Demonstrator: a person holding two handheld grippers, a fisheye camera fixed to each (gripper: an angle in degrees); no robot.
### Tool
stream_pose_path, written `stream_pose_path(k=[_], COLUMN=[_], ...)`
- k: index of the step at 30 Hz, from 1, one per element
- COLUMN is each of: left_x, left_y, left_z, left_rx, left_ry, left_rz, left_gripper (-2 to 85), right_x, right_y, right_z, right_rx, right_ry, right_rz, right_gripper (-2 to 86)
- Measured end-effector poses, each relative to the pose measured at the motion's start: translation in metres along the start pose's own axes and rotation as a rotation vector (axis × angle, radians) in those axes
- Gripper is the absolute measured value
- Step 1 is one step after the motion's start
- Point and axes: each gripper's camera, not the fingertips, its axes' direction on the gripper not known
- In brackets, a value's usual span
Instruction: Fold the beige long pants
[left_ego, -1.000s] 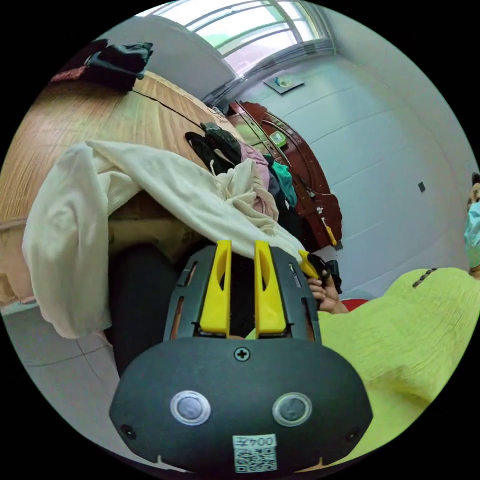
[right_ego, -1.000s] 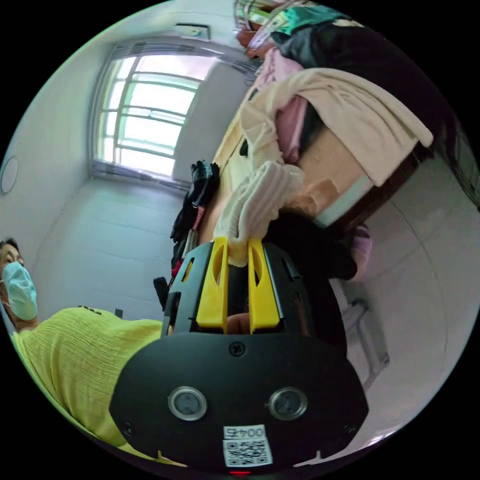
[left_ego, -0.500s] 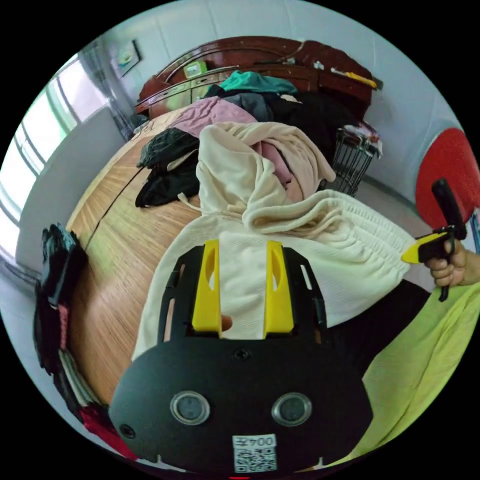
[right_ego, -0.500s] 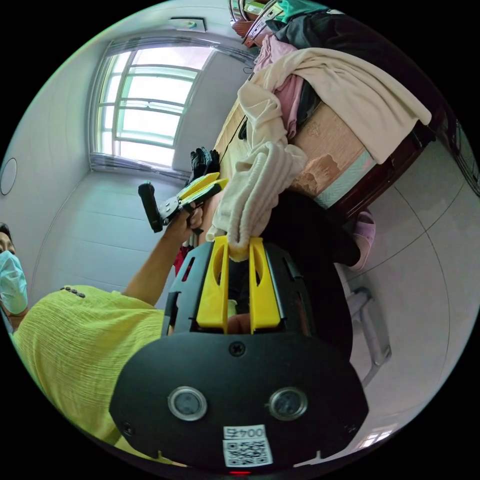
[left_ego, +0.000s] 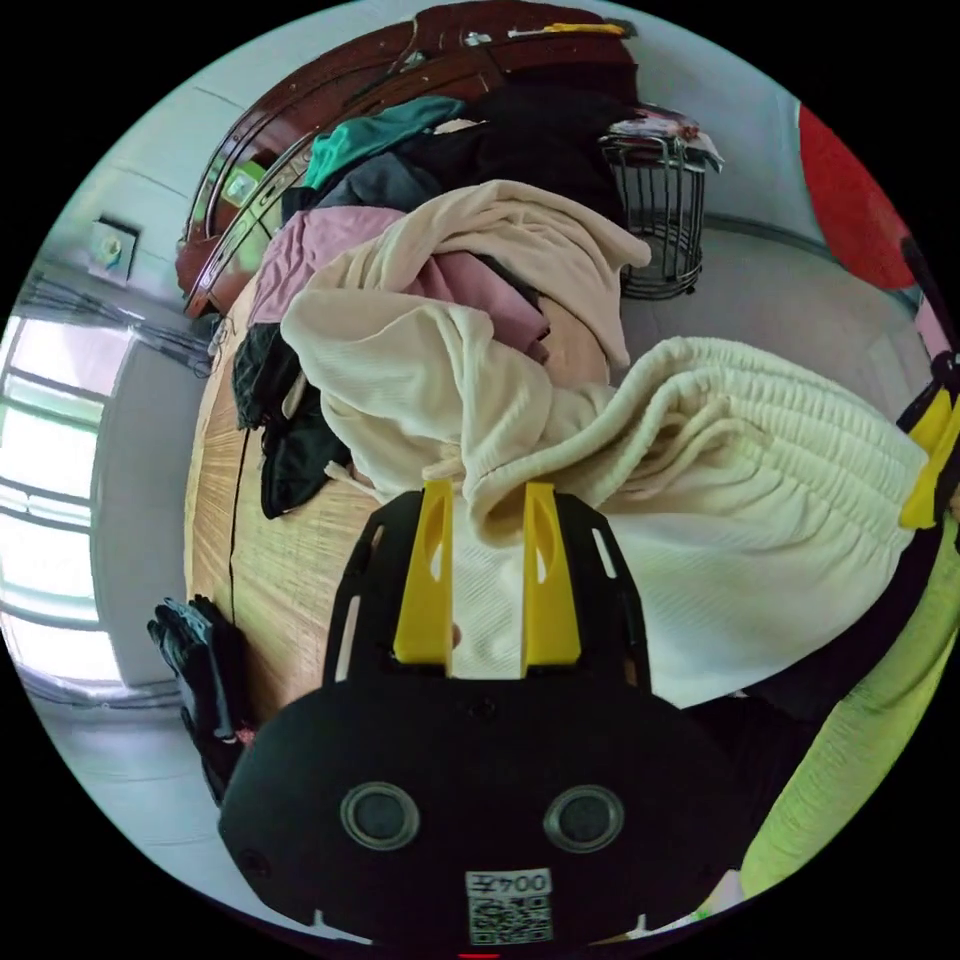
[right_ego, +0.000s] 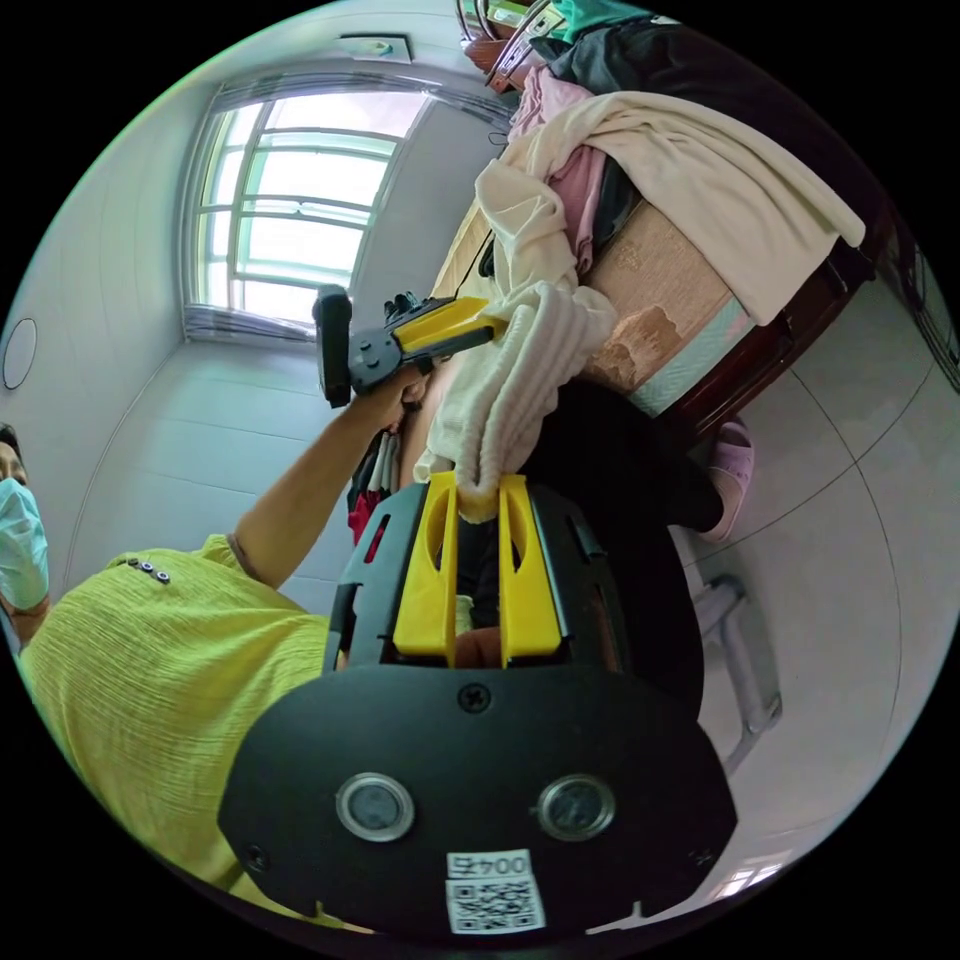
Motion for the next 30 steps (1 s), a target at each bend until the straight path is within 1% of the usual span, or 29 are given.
stream_pose_path(k=[4,7,9,13,19,26,29,30], left_x=[0.034,0.046,0.05,0.055,0.042,0.069,0.073,0.069], left_y=[-0.023,-0.033,-0.035,-0.02,-0.021,-0.069,-0.088,-0.094], left_z=[0.041,0.07,0.079,0.085,0.113,0.127,0.136,0.137], left_rx=[-0.035,-0.065,-0.056,0.052,0.045,0.037,0.01,0.013], left_ry=[-0.09,-0.109,-0.103,-0.042,0.068,-0.014,-0.006,0.015], left_rz=[0.095,0.095,0.084,0.095,0.031,0.177,0.158,0.11], left_gripper=[7.9,7.3,7.1,7.2,9.1,7.3,4.4,3.4], right_x=[0.009,0.018,0.024,0.041,0.055,0.076,0.086,0.087], right_y=[-0.01,-0.018,-0.023,-0.034,-0.058,-0.088,-0.103,-0.106], right_z=[-0.008,-0.014,-0.018,-0.031,-0.046,-0.074,-0.087,-0.089], right_rx=[-0.003,-0.007,-0.007,-0.002,-0.017,-0.017,-0.014,-0.016], right_ry=[0.008,0.009,0.011,0.011,0.014,0.031,0.061,0.076], right_rz=[-0.007,0.0,0.004,0.024,0.01,0.015,0.036,0.043], right_gripper=[6.9,6.9,6.9,6.9,6.9,7.3,8.0,8.2])
